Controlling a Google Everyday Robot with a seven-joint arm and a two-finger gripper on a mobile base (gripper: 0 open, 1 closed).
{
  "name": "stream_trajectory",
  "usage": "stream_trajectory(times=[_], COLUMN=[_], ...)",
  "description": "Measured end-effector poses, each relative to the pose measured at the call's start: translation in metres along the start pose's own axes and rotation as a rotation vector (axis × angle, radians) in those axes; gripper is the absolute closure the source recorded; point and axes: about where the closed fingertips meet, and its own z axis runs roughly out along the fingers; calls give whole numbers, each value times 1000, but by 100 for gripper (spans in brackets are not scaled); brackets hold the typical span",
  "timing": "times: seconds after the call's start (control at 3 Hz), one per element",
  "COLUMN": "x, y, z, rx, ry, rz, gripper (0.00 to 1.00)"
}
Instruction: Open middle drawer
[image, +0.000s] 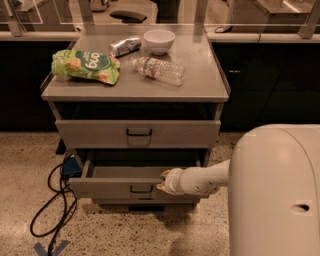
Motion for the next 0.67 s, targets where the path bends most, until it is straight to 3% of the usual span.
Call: stream_trajectory(times=[0.67], x=[4], y=[33], z=[-21], rx=[-15], ry=[12], rz=[14], gripper=[100])
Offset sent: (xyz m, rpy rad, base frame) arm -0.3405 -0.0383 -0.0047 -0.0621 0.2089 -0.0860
